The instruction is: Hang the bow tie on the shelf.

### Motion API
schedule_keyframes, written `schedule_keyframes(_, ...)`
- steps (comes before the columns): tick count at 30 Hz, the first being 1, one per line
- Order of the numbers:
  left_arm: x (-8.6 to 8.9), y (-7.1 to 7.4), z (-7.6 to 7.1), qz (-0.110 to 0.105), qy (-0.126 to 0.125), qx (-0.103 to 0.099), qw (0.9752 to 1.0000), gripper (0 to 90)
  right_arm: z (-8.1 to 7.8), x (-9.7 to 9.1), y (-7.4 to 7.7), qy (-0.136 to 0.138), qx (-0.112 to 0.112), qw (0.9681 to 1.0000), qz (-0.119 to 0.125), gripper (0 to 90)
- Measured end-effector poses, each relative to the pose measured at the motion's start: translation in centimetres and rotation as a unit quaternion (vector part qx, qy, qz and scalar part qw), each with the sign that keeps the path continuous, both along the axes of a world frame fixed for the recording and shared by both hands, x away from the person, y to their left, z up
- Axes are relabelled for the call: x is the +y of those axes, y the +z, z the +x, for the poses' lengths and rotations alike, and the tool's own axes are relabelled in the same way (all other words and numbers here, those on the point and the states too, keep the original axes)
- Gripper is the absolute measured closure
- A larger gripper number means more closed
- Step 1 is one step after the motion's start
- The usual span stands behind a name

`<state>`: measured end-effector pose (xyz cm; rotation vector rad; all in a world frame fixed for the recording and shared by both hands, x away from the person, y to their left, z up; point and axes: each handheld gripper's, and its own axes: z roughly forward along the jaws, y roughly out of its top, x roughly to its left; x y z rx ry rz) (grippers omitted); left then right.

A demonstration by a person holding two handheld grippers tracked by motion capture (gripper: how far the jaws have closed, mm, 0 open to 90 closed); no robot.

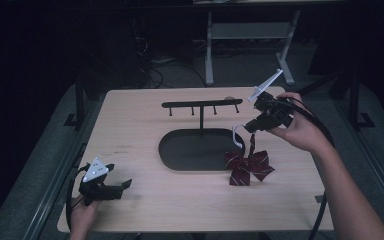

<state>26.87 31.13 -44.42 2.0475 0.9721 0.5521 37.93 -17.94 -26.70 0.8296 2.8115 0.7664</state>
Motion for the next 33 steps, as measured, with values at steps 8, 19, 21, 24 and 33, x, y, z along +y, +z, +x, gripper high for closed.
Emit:
schedule_keyframes(8,0.0,0.0,-0.1,-0.005,0.003,-0.003,1.0,13.1,0.5,0.0,0.6,0.001,-0.005,1.0,0.0,87.1)
schedule_keyframes(19,0.1,0.0,-0.1,-0.005,0.001,-0.002,1.0,13.1,1.6,0.4,0.9,-0.003,0.0,1.0,0.0,87.1)
schedule_keyframes(21,0.1,0.0,-0.1,-0.006,0.002,-0.003,1.0,13.1,1.8,0.5,1.1,-0.002,0.0,1.0,0.001,87.1)
schedule_keyframes(24,0.1,0.0,-0.1,-0.009,0.002,-0.004,0.9999,13.1,2.1,0.7,1.4,-0.002,0.0,1.0,-0.001,87.1)
schedule_keyframes(33,0.2,-0.1,0.0,-0.01,0.002,-0.003,0.9999,13.1,2.9,1.2,1.7,-0.003,0.0,1.0,-0.002,87.1)
